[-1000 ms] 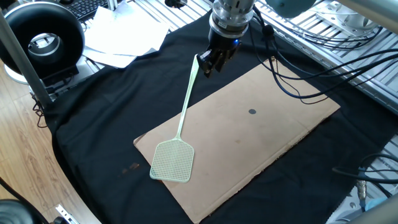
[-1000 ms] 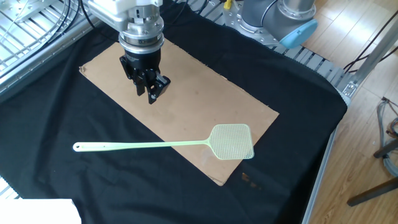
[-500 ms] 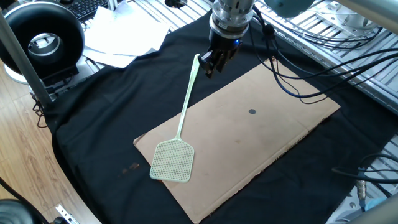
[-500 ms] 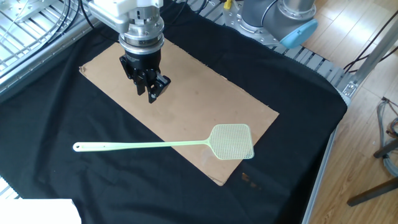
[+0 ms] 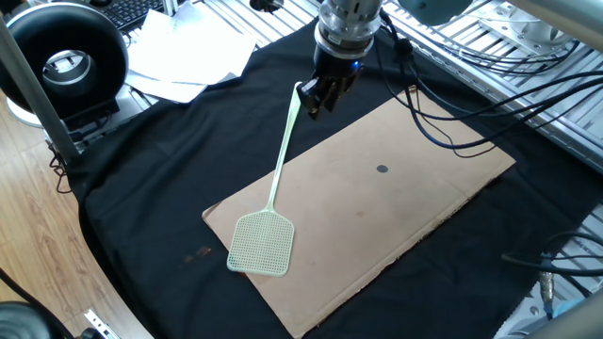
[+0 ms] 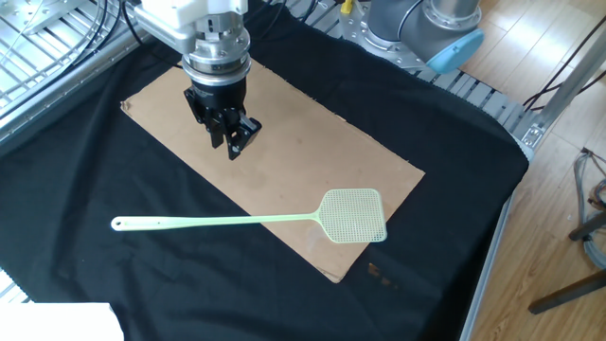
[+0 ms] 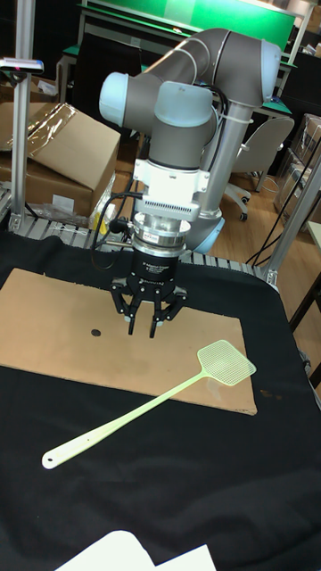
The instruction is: Swat with a flyswatter
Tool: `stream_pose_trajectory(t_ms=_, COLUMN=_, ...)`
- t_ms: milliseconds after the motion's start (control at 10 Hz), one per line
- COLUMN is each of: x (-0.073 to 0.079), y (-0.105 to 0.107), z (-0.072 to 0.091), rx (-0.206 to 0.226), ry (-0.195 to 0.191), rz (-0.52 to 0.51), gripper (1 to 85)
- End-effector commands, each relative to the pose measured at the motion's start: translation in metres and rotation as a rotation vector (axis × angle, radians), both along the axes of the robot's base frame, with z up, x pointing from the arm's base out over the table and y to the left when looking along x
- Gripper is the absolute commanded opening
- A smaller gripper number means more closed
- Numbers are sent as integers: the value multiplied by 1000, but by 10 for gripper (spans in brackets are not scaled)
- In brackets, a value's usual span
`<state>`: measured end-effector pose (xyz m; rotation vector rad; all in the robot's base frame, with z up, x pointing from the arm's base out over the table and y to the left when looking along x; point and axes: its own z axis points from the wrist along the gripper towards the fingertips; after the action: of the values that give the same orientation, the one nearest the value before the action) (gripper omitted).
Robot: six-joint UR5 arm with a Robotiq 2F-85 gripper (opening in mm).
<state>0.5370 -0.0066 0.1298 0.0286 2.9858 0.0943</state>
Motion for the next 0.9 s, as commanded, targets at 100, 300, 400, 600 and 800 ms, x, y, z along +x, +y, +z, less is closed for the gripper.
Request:
stream_pose_trajectory(t_ms=100, x=0, y=-3, z=3, rx=-12, ry=1, rz=10, gripper=380)
stream_pose_trajectory(t_ms=300, x=0, y=-6, z=4, rx=-23, ry=1, rz=22, gripper=380)
stream_pose_trajectory(t_ms=400, x=0, y=-6, z=5, rx=-23, ry=-1, rz=22, gripper=380)
stream_pose_trajectory(t_ms=600, x=5, y=-9, z=5, rx=-37, ry=-21, rz=20, gripper=377)
stream_pose_trajectory(t_ms=800, x=8, y=-5, z=6, rx=-21, ry=-32, rz=27, gripper=377)
